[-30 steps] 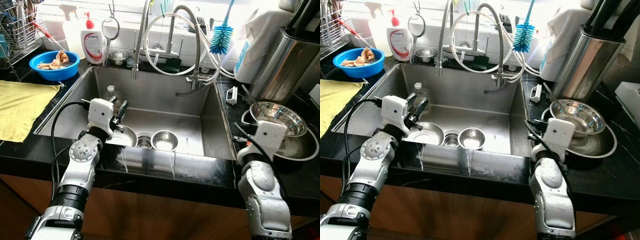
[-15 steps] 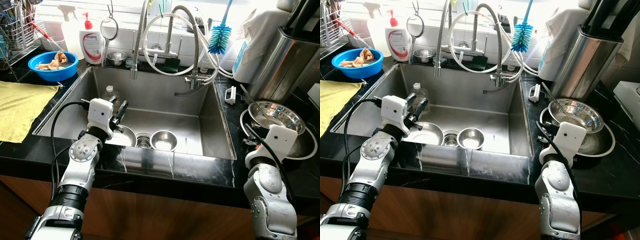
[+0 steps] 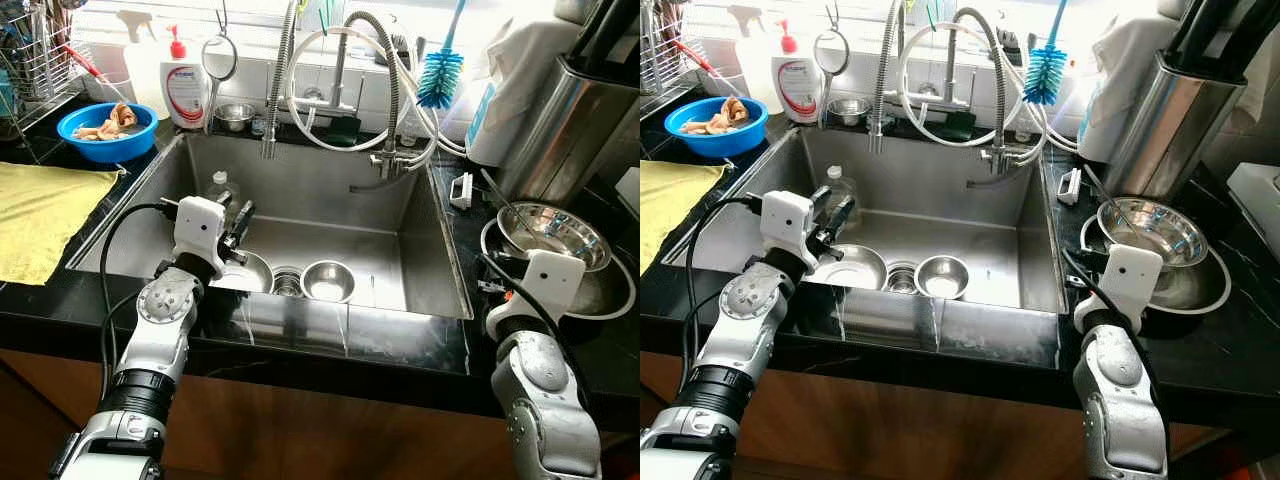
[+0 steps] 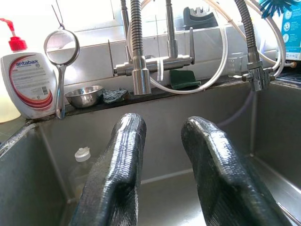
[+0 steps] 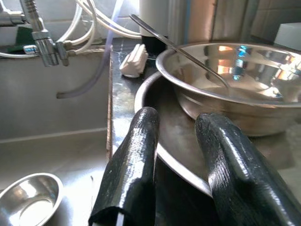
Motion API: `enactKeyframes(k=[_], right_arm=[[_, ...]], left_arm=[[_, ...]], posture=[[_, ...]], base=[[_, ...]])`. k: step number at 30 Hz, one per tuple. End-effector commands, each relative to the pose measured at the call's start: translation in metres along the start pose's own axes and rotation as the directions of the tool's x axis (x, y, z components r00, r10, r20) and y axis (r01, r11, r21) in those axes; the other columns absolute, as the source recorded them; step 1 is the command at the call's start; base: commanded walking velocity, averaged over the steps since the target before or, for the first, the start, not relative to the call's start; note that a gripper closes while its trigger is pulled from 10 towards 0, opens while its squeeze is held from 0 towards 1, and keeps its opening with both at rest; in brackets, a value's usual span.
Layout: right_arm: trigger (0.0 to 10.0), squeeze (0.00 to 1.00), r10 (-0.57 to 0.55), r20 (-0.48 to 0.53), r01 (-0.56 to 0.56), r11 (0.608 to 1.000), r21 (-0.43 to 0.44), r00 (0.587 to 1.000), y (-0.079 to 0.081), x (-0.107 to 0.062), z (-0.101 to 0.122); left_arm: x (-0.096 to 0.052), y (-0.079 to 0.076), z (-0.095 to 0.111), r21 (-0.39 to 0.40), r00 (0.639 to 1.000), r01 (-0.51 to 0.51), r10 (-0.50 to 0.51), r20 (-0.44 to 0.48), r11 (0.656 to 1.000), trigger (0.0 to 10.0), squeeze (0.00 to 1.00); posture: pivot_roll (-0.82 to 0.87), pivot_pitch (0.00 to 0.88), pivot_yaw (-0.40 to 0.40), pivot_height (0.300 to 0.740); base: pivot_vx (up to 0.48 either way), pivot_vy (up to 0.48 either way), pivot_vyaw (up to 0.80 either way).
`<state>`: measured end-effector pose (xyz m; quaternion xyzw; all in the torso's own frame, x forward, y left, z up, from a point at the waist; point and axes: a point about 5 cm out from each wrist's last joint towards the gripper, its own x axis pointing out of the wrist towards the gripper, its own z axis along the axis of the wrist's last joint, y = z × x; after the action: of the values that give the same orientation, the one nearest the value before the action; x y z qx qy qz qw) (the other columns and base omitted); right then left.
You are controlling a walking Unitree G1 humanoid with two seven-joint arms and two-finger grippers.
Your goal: Kitchen organization
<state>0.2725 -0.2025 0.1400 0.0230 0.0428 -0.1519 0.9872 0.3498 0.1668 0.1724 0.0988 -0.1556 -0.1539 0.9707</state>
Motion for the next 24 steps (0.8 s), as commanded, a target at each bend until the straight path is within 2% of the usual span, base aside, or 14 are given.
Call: enactKeyframes(k=[1,16,24], right_arm=[[10.0,0.00,-0.024,0.016,0.024,1.000,-0.006,1.000,-0.007,-0.001,0.003],[10.0,0.00,-0.141,-0.025,0.142,0.990,0.022,0.990,-0.025,-0.007,-0.005],[10.0,0.00,-0.307,-0.025,0.307,0.952,0.015,0.952,-0.049,-0.013,-0.007]], left_arm=[[0.003,-0.001,0.004,0.014,1.000,0.016,-0.016,0.010,1.000,10.0,0.00],[0.004,-0.003,0.002,0.013,1.000,0.024,-0.024,0.003,1.000,10.0,0.00],[0.004,-0.002,0.003,0.013,1.000,0.019,-0.019,0.004,1.000,10.0,0.00]], posture=[[0.10,0.000,-0.080,0.740],[0.09,0.000,-0.074,0.740],[0.09,0.000,-0.077,0.740]], base=[[0.000,0.000,0.00],[0.000,0.000,0.00],[0.000,0.000,0.00]])
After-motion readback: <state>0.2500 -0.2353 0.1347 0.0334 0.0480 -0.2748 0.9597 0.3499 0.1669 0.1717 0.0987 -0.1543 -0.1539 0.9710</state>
